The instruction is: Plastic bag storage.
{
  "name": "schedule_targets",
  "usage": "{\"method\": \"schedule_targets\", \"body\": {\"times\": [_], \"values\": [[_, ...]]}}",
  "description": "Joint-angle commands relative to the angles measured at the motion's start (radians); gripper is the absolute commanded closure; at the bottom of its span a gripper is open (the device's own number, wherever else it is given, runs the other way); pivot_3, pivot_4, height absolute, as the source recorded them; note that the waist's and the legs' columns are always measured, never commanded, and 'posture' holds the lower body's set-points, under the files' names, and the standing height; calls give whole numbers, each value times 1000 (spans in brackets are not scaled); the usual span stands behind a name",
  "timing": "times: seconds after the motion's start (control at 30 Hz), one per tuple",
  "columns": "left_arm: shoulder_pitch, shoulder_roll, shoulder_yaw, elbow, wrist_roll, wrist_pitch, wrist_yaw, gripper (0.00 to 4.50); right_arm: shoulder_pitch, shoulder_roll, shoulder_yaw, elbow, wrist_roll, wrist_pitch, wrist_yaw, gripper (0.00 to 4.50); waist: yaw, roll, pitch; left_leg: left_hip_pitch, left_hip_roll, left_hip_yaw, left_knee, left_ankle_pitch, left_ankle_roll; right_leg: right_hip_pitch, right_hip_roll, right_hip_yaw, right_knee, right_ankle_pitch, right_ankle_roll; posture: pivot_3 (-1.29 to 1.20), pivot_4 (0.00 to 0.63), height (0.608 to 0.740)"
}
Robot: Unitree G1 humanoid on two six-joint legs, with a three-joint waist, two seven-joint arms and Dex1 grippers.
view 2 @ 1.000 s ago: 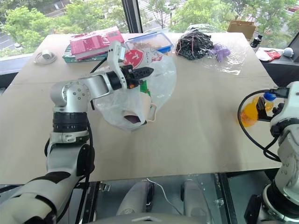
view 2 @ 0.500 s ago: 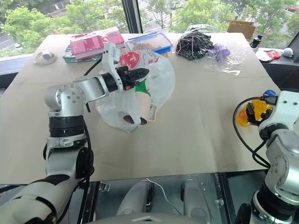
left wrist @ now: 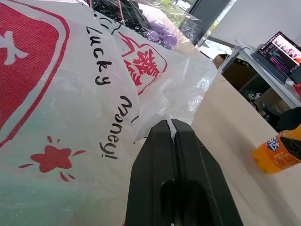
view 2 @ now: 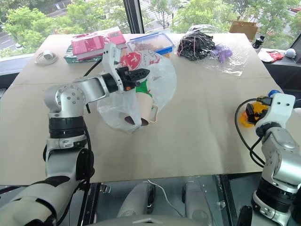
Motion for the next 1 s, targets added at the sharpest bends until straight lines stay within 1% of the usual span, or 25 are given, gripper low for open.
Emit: {"method": "schedule_targets", "body": {"times": [0.03, 0.1, 0.2, 0.23, 0.3, 0.37, 0.5, 0.7, 0.83, 1.0], "values": [[-17, 8, 23, -49, -11, -2, 0, 4500, 15, -31, 22, -61, 17, -56, 17, 1622, 0, 0, 0, 0, 0, 0, 0, 0, 0, 0, 0, 0, 0, 0, 0, 0, 150, 740], [-21, 6, 31, -46, -17, 2, 5, 4500, 6, -43, 66, -111, 57, -47, 56, 1622, -1, 0, 0, 0, 0, 0, 0, 0, 0, 0, 0, 0, 0, 0, 0, 0, 150, 740], [-29, 7, 42, -42, -23, 8, 6, 4500, -35, -16, 138, -182, 150, -4, 103, 1622, -16, 1, 0, 0, 0, 0, 0, 0, 0, 0, 0, 0, 0, 0, 0, 0, 150, 740], [-30, 8, 45, -43, -25, 10, 6, 4500, -60, 12, 176, -200, 181, 10, 103, 1622, -22, 1, 0, 0, 1, 0, 0, 0, 0, 0, 1, 0, 0, 0, 0, 0, 150, 740], [-38, 9, 56, -40, -33, 16, 5, 4500, -131, 107, 273, -198, 234, 19, 87, 1622, -31, 1, 1, 1, 2, 0, 0, 0, 0, 0, 2, 1, 1, 0, 0, 0, 150, 740], [-42, 11, 64, -41, -42, 22, 3, 4500, -179, 178, 339, -163, 246, 3, 75, 1622, -33, 1, 1, 2, 3, 0, 0, 0, 0, 0, 3, 1, 1, 0, 0, 0, 150, 740], [-56, 24, 83, -77, -92, 65, -13, 4500, -310, 334, 445, 85, 229, -127, 73, 1622, -22, 1, 1, 0, 2, -1, 0, 0, 0, 0, 2, 0, 1, 0, 0, 0, 150, 740], [-86, 22, 144, -127, -170, 134, 21, 4500, -465, 468, 467, 480, 221, -349, 117, 1622, -15, 1, 1, -1, 0, -2, 1, 0, 0, 0, -1, -1, -1, 0, 0, 0, 150, 740], [-99, 19, 186, -174, -229, 188, 59, 4500, -532, 509, 512, 672, 211, -465, 164, 1622, -23, 1, 1, -1, 0, -2, 0, 0, 0, -1, 0, -1, -1, 0, 0, 0, 150, 740], [-76, 27, 202, -230, -272, 228, 94, 4500, -574, 544, 575, 776, 216, -522, 223, 1622, -32, 1, 1, -1, 0, -1, -1, 0, 0, -2, 0, 0, 0, 0, 0, 0, 150, 740]]}}
